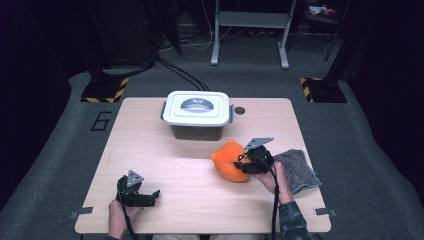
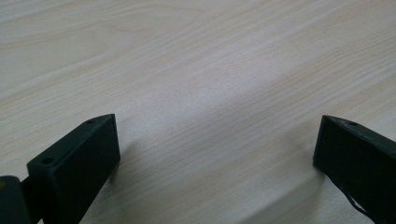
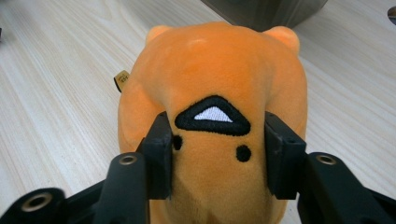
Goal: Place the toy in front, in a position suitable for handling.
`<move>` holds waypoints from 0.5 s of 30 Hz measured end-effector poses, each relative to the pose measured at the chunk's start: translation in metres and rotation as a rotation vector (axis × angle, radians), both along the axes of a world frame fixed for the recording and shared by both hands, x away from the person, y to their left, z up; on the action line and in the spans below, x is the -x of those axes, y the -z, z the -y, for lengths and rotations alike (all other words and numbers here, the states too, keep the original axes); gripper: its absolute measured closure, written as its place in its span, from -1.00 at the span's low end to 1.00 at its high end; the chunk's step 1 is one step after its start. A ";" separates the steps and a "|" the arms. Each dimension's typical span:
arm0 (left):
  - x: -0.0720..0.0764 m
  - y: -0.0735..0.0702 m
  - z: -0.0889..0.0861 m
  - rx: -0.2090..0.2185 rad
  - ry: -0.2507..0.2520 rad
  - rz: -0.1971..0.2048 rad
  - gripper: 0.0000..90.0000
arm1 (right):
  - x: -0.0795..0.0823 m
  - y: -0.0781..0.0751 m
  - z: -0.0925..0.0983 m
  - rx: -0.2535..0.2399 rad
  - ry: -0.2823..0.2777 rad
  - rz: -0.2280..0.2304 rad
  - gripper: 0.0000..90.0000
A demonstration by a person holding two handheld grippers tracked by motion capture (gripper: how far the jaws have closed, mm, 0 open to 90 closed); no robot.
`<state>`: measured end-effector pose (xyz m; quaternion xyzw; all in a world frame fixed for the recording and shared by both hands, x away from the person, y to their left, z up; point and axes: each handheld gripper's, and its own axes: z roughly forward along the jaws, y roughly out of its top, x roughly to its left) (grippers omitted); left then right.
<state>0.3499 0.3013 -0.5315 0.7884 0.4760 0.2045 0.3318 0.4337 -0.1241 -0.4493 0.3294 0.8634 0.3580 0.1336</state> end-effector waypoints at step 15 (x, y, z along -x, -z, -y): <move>0.000 0.000 0.000 -0.001 0.002 -0.003 -1.00 | 0.014 -0.013 0.015 -0.231 0.362 -0.065 -0.69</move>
